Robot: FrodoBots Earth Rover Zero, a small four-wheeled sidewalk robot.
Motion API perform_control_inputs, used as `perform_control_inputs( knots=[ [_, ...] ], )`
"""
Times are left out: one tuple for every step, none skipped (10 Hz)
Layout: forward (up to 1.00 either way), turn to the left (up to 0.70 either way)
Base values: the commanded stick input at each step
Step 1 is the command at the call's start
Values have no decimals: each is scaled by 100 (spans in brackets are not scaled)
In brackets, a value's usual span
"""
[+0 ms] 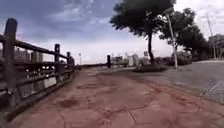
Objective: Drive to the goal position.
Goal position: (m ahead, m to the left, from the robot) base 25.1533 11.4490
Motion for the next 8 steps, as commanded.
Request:
perform_control_inputs(
  knots=[
    [100,0],
    [100,0],
    [100,0],
    [100,0],
    [100,0],
    [100,0],
    [100,0],
    [100,0]
  ],
)
